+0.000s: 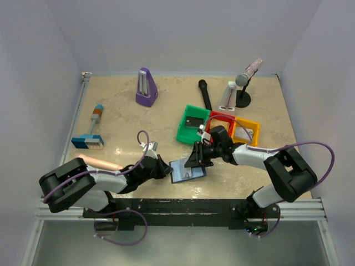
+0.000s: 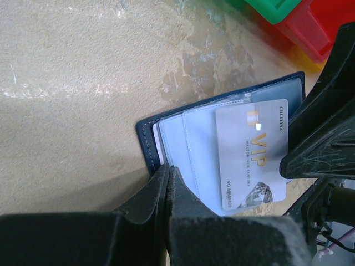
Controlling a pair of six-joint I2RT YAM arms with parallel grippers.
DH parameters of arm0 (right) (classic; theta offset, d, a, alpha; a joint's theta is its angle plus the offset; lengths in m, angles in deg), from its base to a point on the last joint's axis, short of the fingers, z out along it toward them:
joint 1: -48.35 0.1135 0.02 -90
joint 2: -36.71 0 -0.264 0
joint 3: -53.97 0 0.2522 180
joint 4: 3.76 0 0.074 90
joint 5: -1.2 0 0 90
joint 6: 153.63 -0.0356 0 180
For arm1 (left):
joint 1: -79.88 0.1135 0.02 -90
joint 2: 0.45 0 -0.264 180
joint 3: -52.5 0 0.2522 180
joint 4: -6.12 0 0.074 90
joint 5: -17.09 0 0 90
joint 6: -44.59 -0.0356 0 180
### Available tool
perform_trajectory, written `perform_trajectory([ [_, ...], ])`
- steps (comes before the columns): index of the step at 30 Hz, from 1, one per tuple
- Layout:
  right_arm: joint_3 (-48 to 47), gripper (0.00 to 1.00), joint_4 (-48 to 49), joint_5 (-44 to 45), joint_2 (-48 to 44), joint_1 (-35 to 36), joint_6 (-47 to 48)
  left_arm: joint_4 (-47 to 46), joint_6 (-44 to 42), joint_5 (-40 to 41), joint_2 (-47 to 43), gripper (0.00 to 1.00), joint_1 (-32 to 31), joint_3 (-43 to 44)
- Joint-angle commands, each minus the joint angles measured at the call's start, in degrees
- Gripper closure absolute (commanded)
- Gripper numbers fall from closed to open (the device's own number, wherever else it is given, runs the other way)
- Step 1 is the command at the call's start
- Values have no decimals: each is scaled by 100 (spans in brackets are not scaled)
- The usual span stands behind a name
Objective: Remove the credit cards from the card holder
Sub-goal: Remove the credit card from the card holder.
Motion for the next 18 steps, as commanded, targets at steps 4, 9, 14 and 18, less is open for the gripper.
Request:
perform_trajectory([
  [4, 12, 71, 11, -1, -268, -69, 108, 355, 37, 202, 124, 100, -8, 16],
  [9, 47, 75, 2, 17, -277, -96, 108, 337, 46, 202, 124, 100, -16, 7],
  [14, 30, 84, -15, 8, -294, -105, 126, 346, 63, 211, 159, 100, -8, 7],
  [18, 47, 86, -59, 17, -312, -131, 152, 346, 72, 219, 132, 100, -8, -19],
])
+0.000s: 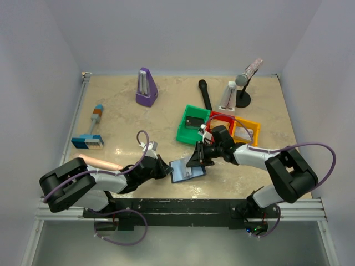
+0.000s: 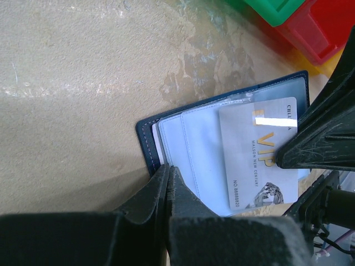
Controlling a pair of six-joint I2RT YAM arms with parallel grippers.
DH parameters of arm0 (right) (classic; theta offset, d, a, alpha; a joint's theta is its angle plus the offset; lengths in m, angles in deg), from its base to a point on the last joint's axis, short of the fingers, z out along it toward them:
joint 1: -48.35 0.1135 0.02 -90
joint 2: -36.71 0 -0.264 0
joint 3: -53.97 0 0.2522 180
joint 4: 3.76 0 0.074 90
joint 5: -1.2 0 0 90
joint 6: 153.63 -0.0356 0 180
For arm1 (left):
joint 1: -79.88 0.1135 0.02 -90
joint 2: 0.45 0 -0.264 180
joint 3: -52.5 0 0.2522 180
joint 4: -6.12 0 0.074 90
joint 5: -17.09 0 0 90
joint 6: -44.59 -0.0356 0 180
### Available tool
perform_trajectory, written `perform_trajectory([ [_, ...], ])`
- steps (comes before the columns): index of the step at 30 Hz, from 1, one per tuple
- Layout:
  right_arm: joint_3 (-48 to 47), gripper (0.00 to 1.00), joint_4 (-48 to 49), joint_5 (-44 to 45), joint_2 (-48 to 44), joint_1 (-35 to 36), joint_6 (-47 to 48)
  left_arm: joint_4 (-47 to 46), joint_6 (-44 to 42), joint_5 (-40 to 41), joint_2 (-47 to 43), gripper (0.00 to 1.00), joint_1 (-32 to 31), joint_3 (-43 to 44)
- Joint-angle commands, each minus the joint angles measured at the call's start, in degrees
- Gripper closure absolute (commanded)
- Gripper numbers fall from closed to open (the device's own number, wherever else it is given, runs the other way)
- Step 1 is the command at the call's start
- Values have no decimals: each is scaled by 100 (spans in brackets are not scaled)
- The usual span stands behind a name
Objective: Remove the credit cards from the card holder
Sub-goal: Remove the credit card from the card holder.
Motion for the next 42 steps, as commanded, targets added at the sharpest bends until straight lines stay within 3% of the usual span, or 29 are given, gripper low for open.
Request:
perform_trajectory([
  [1, 17, 86, -39, 6, -246, -48, 97, 335, -17, 200, 108, 100, -6, -28],
  [7, 25, 92, -136, 50, -325, -83, 124, 309, 0, 200, 73, 100, -6, -63],
  [10, 8, 100, -311, 102, -422, -101, 185, 300, 9, 209, 64, 100, -6, -80],
  [29, -493, 100, -2780, 1078, -2091, -153, 914, 265, -149, 226, -383, 100, -6, -177],
  [34, -607, 100, -3159, 1306, -2583, -145, 1029, 256, -579, 16, -936, 87, -6, -46],
  [40, -669, 100, -3362, 1368, -2961, -153, 1099, 1054, -1256, -64, -1920, 58, -6, 543],
  [42, -564, 100, -3143, 1132, -3233, -153, 1160, 1170, -1335, -20, -2193, 54, -6, 658],
])
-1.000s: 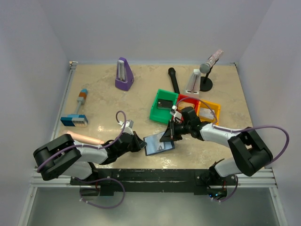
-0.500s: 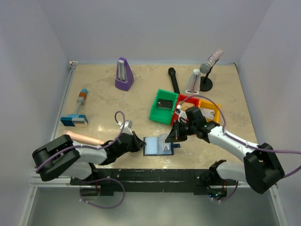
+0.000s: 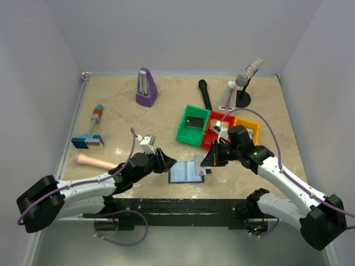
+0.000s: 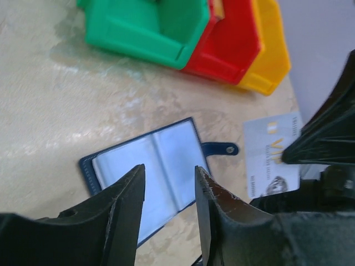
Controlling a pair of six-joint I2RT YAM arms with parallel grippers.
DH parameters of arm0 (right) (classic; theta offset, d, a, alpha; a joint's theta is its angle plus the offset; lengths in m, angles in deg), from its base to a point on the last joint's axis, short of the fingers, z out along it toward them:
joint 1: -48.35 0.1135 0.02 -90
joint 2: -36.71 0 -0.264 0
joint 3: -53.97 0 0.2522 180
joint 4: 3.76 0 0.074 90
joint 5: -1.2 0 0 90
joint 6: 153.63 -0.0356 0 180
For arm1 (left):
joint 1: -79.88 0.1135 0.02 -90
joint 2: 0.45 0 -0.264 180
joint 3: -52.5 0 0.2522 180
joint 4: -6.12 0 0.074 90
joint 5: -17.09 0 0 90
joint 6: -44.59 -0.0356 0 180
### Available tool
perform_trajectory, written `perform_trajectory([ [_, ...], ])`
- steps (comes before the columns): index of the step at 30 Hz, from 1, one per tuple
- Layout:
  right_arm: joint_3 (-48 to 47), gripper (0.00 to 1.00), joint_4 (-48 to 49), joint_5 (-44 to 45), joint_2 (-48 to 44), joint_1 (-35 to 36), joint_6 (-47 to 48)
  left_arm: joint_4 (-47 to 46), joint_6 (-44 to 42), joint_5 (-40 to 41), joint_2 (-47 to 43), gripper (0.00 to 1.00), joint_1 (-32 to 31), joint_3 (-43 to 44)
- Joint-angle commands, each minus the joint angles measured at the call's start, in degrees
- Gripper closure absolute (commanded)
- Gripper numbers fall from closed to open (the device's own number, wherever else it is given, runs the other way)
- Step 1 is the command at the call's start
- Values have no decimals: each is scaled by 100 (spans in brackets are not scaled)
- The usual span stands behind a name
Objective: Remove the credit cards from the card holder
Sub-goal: Remove the credit card from the card holder, then place the credit card in the storage box.
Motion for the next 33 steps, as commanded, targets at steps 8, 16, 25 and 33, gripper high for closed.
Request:
perform_trajectory([
  [8, 561, 100, 1951, -1202, -1312, -9, -269, -1365, -1422, -941, -769, 48, 27, -20],
  [16, 711, 100, 2119, -1598, -1654, -18, -155, -2911, -1477, -2155, -637, 46, 45, -326],
  [25, 702, 100, 2348, -2265, -1505, -9, -199, -5506, -1064, -2894, 242, 46, 89, -802],
  [33, 184, 100, 1092, -2495, -1251, 26, 530, -4300, -1185, -2737, -520, 43, 422, -548],
])
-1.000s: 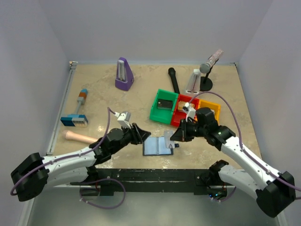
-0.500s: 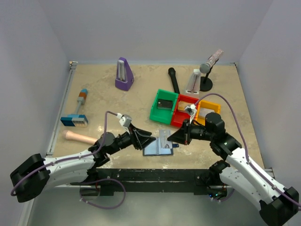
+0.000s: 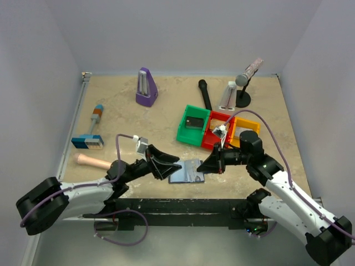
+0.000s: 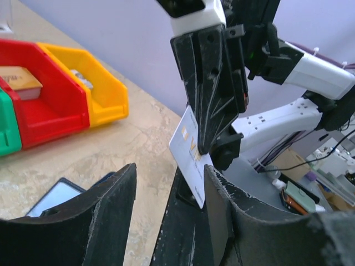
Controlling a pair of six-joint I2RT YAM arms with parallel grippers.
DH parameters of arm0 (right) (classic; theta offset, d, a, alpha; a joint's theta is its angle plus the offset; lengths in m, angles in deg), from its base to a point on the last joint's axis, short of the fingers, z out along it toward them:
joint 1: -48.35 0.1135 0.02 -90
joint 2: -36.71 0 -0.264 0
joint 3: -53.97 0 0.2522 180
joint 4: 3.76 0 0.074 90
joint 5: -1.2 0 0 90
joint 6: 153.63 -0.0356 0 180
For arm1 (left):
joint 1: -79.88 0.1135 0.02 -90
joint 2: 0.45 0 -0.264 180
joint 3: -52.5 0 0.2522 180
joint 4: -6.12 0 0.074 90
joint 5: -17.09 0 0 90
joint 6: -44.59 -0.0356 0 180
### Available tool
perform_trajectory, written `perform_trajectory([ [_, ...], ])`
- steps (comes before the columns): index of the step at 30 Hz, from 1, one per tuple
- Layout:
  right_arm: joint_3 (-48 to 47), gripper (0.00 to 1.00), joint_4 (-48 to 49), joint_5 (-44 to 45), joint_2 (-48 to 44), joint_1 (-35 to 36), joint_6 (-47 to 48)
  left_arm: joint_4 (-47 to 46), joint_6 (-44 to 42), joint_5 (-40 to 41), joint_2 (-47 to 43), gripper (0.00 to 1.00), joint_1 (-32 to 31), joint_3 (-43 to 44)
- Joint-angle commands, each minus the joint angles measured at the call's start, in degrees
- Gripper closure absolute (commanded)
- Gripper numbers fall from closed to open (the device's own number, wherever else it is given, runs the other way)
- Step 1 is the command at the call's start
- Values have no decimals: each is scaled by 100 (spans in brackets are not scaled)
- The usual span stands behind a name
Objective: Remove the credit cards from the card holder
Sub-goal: Place the credit card in the storage box.
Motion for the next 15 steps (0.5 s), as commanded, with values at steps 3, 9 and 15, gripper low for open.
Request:
perform_trajectory([
  [3, -634, 100, -989, -60, 173, 262, 791, 2448, -728, 95, -1410, 42, 240, 888],
  [9, -1048, 100, -1667, 486, 436, 1106, 1337, 4414, -1582, -1142, -1422, 41, 231, 2022],
  [15, -1329, 100, -2088, 530, 428, 1230, 1619, 5496, -1671, -2268, -683, 47, 231, 2761],
])
